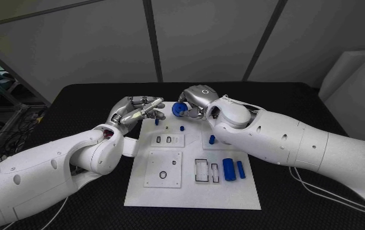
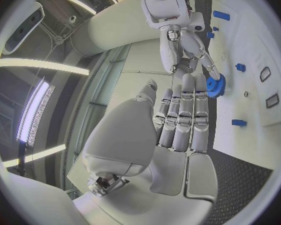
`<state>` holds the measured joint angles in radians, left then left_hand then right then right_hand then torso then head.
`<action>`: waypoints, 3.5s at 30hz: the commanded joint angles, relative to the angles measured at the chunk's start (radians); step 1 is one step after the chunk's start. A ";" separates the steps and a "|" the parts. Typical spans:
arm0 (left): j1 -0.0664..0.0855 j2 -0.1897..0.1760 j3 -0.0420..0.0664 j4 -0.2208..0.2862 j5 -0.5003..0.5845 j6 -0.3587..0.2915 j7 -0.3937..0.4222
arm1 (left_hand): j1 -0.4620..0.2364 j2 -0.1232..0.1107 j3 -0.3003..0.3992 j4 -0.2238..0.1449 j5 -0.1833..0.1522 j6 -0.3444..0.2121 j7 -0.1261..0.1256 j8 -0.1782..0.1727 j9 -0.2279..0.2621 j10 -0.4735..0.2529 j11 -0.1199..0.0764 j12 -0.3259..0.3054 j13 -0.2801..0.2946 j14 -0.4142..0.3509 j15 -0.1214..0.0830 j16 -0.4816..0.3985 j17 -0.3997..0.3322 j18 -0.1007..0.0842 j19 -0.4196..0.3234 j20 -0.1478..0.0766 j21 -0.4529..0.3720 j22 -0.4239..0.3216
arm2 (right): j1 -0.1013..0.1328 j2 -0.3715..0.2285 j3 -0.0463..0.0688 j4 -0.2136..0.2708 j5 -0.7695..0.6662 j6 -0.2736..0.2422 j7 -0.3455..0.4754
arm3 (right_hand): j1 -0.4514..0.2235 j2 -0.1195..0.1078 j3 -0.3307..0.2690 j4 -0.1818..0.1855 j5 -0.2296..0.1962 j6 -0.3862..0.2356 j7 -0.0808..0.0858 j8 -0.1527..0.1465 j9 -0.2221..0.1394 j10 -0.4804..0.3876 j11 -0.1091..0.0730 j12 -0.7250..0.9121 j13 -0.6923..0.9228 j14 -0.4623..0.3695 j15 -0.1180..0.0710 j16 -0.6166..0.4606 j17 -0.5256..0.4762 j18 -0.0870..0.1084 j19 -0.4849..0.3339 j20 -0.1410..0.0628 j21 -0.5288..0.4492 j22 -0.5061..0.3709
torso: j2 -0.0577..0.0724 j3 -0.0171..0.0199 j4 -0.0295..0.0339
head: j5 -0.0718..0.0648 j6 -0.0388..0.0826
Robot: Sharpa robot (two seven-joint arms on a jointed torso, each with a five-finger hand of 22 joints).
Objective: Assemble the parts on the task board
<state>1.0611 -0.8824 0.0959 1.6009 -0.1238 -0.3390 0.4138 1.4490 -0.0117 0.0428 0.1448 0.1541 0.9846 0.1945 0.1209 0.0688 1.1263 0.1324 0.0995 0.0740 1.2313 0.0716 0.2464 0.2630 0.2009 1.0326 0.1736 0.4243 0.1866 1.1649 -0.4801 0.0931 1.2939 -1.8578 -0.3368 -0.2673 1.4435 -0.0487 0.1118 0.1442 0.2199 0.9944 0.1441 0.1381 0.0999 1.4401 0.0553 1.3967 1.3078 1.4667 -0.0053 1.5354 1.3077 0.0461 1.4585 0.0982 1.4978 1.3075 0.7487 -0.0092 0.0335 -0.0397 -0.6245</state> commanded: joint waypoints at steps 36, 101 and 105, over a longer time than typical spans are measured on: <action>0.002 0.005 0.001 0.001 -0.006 0.014 -0.008 | -0.003 0.003 0.004 0.001 -0.006 0.000 0.006 -0.006 -0.001 0.002 0.004 -0.006 0.001 -0.005 0.002 -0.006 0.003 -0.020 -0.005 0.004 0.001 0.001 | 0.002 0.054 -0.020 -0.081 0.024 0.092 0.016 | -0.089 -0.048 -0.002 0.040 -0.052 -0.132 0.028 -0.078 -0.032 -0.048 0.029 -0.056 0.024 0.087 0.014 0.007 0.184 -0.007 0.005 0.018 -0.006 0.083 | -0.001 0.0014 -0.0026 | 0.006 -0.006; 0.000 0.000 0.001 -0.012 -0.006 0.011 -0.013 | -0.003 0.003 0.005 -0.001 -0.006 -0.003 0.008 -0.011 -0.001 -0.002 0.006 -0.013 0.001 -0.006 0.003 -0.009 0.008 -0.020 -0.007 0.005 0.001 0.001 | -0.001 -0.414 0.010 0.032 0.660 -0.006 0.425 | -0.027 -0.060 0.051 -0.043 0.005 -0.058 0.016 -0.076 -0.028 -0.040 0.017 -0.047 0.044 0.089 0.004 0.009 0.197 -0.006 0.000 0.010 -0.010 0.081 | -0.011 0.0119 -0.0191 | -0.028 0.016; -0.001 0.002 0.001 -0.016 -0.006 0.012 -0.013 | -0.003 0.003 0.005 -0.001 -0.006 -0.003 0.008 -0.011 -0.001 -0.002 0.006 -0.013 0.001 -0.006 0.003 -0.009 0.008 -0.020 -0.007 0.005 0.001 0.001 | -0.006 -0.411 0.010 0.005 0.658 0.008 0.431 | -0.030 -0.062 0.044 -0.044 -0.001 -0.072 0.019 -0.077 -0.031 -0.042 0.020 -0.050 0.041 0.090 0.007 0.009 0.198 -0.006 0.000 0.011 -0.011 0.080 | -0.010 0.0119 -0.0174 | -0.032 0.014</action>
<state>1.0598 -0.8820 0.0958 1.5849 -0.1240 -0.3379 0.4008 1.4490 -0.0117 0.0428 0.1448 0.1542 0.9808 0.1983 0.1129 0.0688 1.1262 0.1324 0.0911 0.0740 1.2313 0.0716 0.2438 0.2700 0.2008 1.0290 0.1772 0.4243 0.1866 1.1589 -0.8928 0.1023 1.3043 -1.2330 -0.3602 0.1179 1.4055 -0.1102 0.1588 0.1016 0.2235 0.9302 0.1628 0.0657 0.0699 1.4006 0.0765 1.3501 1.3076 1.4631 0.0052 1.5428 1.3073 0.0462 1.4578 0.1123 1.4933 1.3073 0.7379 0.0025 0.0148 -0.0699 -0.6091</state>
